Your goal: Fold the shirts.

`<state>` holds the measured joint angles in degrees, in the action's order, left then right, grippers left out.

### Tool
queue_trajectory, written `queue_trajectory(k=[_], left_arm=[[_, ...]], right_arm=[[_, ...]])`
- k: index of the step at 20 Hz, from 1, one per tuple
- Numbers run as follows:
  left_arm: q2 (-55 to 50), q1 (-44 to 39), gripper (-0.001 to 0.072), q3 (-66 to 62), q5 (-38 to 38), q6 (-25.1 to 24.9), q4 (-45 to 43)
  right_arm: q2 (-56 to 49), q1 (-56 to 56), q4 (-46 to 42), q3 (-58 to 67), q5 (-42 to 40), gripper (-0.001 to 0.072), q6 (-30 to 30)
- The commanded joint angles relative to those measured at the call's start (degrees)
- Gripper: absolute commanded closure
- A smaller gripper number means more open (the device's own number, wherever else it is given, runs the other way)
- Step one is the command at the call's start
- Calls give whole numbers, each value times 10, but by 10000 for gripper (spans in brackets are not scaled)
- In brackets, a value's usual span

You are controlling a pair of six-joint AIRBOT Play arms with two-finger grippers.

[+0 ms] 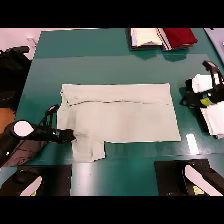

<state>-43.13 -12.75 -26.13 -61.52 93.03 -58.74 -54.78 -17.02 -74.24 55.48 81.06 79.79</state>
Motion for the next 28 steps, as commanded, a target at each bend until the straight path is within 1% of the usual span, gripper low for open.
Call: queue_trajectory(k=[1, 2, 3, 6, 9, 11, 13, 15, 16, 18, 20, 22, 24, 26, 28], left_arm=[[0, -2, 681, -25, -15, -2, -16], [0, -2, 681, -25, -15, -2, -16], [0, -2, 681, -25, -15, -1, -17], [0, -2, 681, -25, -11, -1, -17], [0, -2, 681, -25, -11, -1, -17], [0, -2, 680, -25, -11, -2, -17], [0, -2, 680, -25, -14, -6, -20], [0, -2, 681, -30, -40, -6, -38], [1, -2, 682, -39, -63, -5, -51], [34, -2, 682, -52, -103, -1, -79], [89, -2, 682, -52, -145, 23, -94], [132, -2, 681, -58, -193, 30, -88], [145, -2, 681, -85, -226, 30, -87], [137, -2, 682, -120, -212, 30, -89], [118, -2, 682, -147, -154, 29, -106]], right_arm=[[17, -103, -38, -93, 42, 250, -6], [19, -138, -38, -135, 33, 182, -9], [16, -170, -33, -175, 22, 154, -13], [-16, -215, 24, -253, 4, 159, -49], [-49, -189, 75, -276, -33, 163, -54], [-65, -146, 83, -275, -45, 256, -54], [-73, -103, 85, -264, -52, 295, -54], [-63, -63, 81, -241, -49, 617, -54], [-49, -47, 81, -226, -44, 693, -54], [-8, -24, 70, -201, -23, 694, -53], [47, -7, 30, -181, 17, 694, -52], [98, -3, -2, -163, 49, 694, -50], [139, -3, -24, -143, 54, 694, -42], [160, -3, -24, -121, 43, 694, -41], [152, -3, -23, -96, 24, 694, -37]])
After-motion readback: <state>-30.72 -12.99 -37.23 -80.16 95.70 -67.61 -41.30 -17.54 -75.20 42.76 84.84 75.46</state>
